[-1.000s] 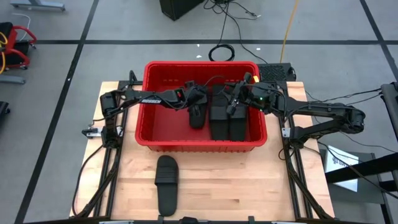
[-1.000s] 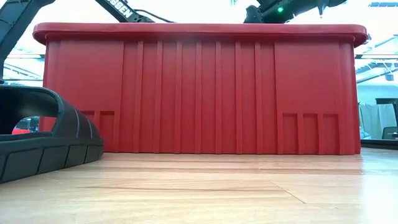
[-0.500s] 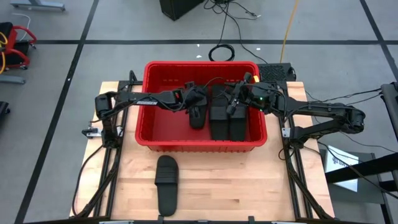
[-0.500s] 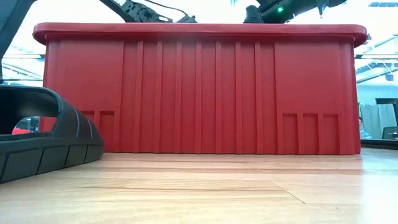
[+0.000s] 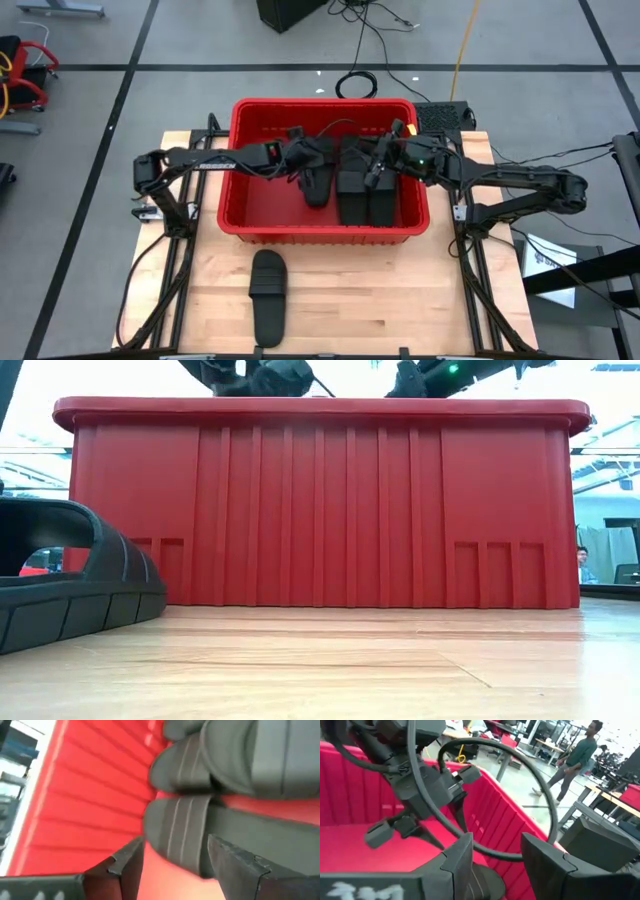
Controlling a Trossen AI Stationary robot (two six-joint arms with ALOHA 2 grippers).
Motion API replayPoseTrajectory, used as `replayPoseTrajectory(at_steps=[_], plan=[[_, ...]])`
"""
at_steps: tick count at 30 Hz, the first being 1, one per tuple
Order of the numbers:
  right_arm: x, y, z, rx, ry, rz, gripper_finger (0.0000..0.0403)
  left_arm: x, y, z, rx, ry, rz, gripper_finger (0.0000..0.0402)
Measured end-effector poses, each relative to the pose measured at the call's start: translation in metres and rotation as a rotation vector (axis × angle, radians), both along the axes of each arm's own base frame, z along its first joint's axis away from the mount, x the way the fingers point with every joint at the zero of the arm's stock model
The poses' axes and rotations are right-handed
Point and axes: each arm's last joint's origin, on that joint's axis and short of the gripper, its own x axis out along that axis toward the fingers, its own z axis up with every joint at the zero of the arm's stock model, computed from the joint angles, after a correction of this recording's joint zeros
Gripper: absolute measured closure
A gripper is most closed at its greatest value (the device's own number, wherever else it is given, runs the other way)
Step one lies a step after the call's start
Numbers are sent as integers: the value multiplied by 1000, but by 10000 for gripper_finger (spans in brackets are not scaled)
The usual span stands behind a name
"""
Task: Pick and place slides into bin
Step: Put the black slide into the red bin
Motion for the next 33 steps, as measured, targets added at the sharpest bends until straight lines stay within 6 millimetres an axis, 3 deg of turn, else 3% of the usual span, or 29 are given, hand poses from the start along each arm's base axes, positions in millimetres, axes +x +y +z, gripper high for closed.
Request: replayPoseTrajectory(at_steps=[8,15,21,33], plan=[[-3,25,10,-3,-49,92,248,-23,-18,27,36,16,72,185],[-9,59,19,33,-102,220,248,-42,-49,45,70,2,145,185],[-7,89,17,84,-111,335,248,-52,-91,53,112,-29,159,186],[-14,143,23,149,-193,552,248,-80,-201,56,149,-166,21,186]])
